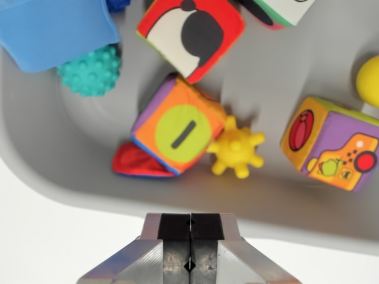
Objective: Pick an object from the bin
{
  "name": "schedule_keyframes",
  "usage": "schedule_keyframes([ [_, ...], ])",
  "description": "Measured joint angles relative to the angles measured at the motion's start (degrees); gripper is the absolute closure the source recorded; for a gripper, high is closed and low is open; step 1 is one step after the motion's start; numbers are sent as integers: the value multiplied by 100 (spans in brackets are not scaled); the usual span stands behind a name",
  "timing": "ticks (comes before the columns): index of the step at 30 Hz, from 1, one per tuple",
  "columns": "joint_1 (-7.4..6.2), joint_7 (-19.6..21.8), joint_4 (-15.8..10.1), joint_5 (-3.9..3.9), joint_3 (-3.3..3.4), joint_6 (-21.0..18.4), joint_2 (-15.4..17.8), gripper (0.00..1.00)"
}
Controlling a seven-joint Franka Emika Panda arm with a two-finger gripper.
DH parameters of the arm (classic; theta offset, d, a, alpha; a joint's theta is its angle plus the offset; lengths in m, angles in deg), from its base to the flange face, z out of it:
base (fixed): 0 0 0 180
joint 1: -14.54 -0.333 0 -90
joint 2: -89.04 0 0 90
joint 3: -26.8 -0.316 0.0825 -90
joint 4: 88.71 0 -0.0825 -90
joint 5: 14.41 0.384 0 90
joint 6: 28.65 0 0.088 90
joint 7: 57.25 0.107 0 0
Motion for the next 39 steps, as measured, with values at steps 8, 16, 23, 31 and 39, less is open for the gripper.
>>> schedule_keyframes([
  [8, 0, 0, 195, 0, -1, -324, 121, 100],
  [16, 0, 0, 344, 0, -1, -557, 200, 100],
  [23, 0, 0, 412, 0, -1, -660, 223, 100],
  [31, 0, 0, 419, 0, -1, -662, 225, 100],
  [39, 0, 0, 419, 0, -1, -662, 225, 100],
])
